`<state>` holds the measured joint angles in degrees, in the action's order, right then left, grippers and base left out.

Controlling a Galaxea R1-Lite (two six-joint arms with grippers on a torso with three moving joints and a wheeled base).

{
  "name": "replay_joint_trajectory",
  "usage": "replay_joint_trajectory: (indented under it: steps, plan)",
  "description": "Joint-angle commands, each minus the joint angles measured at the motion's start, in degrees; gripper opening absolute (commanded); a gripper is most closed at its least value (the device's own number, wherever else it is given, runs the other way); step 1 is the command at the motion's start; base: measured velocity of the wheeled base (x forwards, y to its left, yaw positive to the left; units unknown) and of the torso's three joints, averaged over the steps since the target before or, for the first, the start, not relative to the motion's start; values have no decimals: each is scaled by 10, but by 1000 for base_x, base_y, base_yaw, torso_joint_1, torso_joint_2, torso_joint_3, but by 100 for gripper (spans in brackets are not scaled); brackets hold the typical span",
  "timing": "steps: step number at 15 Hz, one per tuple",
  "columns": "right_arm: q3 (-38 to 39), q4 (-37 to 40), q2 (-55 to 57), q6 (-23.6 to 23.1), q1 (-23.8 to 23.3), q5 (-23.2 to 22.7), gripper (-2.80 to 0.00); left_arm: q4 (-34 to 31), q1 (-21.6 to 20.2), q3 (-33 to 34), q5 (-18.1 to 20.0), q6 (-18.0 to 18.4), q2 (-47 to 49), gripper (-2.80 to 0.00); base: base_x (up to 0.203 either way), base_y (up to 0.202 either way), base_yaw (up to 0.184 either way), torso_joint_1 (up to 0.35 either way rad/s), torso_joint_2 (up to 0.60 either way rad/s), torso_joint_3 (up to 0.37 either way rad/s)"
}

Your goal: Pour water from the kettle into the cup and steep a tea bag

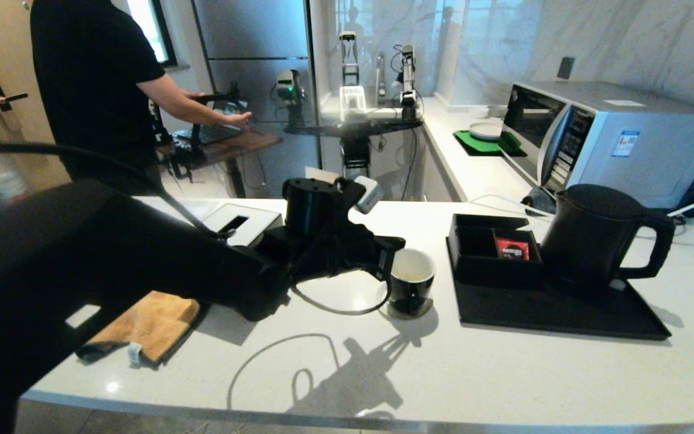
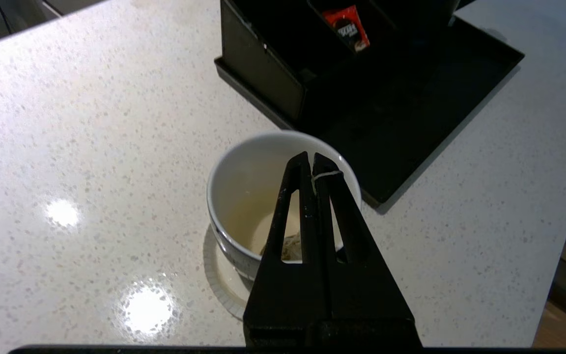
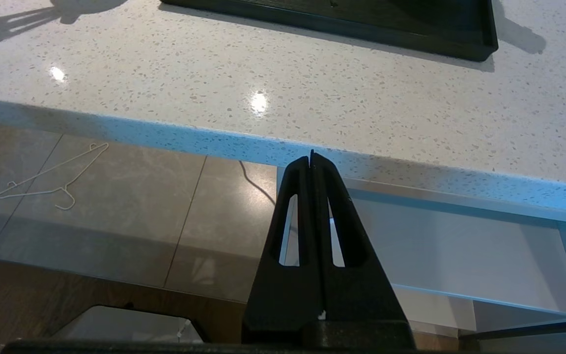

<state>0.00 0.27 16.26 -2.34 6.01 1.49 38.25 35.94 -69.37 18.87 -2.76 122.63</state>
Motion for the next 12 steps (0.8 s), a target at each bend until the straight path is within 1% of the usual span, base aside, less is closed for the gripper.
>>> replay_joint_trajectory:
  steps: [1, 5, 12]
  plan:
    - [0, 0, 0, 0, 0, 0, -280, 13, 3, 12, 1, -1, 14, -280, 0, 0, 0, 0, 0, 0]
    - [0, 0, 1, 0, 0, 0, -280, 15, 3, 0, 1, 0, 10, -280, 0, 0, 0, 0, 0, 0]
    - [0, 0, 0, 0, 0, 0, -280, 1, 3, -69, -1, -1, -12, -280, 0, 0, 0, 0, 0, 0]
